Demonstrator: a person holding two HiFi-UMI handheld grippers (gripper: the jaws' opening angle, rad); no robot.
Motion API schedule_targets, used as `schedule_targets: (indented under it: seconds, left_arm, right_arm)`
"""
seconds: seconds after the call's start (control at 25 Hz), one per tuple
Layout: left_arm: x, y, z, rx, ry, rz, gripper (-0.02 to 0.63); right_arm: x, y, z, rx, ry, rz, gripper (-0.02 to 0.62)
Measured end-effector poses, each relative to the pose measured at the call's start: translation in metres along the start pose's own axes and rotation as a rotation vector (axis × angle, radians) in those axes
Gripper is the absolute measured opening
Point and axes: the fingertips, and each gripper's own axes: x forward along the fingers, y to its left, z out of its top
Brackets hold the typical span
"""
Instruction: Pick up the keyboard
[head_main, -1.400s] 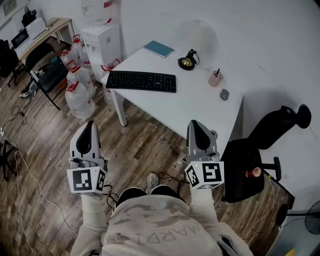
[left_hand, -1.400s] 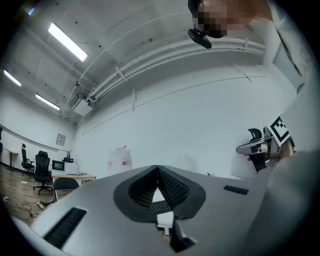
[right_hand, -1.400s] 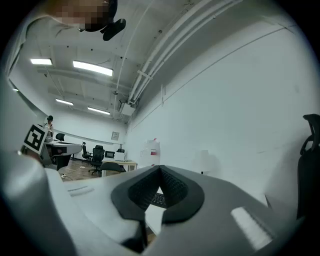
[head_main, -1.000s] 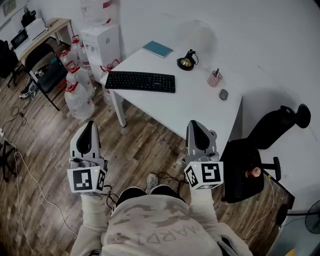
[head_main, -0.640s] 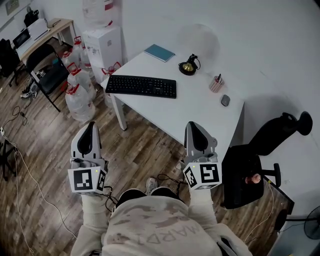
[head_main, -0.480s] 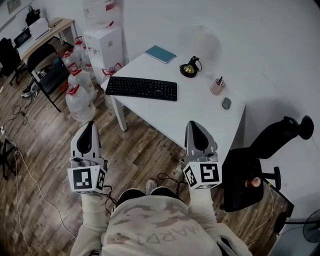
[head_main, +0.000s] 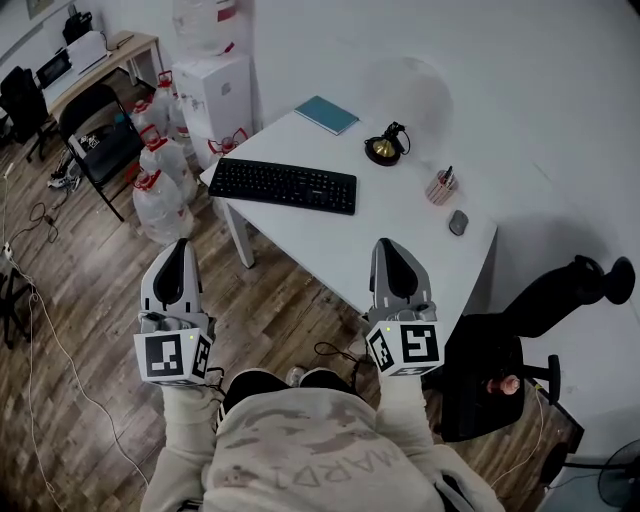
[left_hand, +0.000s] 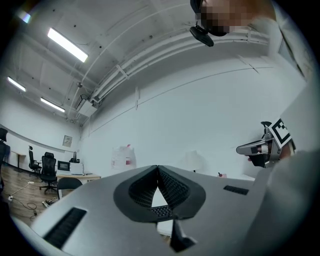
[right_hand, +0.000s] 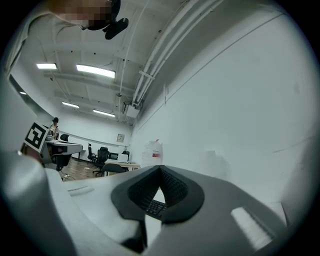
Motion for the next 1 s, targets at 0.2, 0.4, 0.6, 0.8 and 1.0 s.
schedule_targets:
  seconds: [0.2,0.4,0.6,0.8,1.0]
  left_arm:
    - [0.007,-0.002,-0.008,0.01,0.023,0.012,0.006]
    - [0.017,0.012,-0.015,0.003,0.033,0.031,0.006]
    - [0.041,0.028,-0.024,-0.019,0.04,0.018,0.006]
    - [0.074,0.051,-0.029,-0.02,0.042,0.003,0.006]
    - [0.114,0.076,-0.036,-0.016,0.041,-0.03,0.006]
  right_arm:
    - [0.013,-0.006,-0.007,0.018,0.009,0.017,0.011]
    - [0.032,-0.003,-0.013,0.021,0.017,0.031,0.011]
    - [0.059,-0.002,-0.02,0.022,0.026,0.02,0.011]
    - [0.093,0.001,-0.023,0.017,0.033,0.001,0.011]
    - [0.133,0.004,-0.025,0.024,0.026,-0.023,0.011]
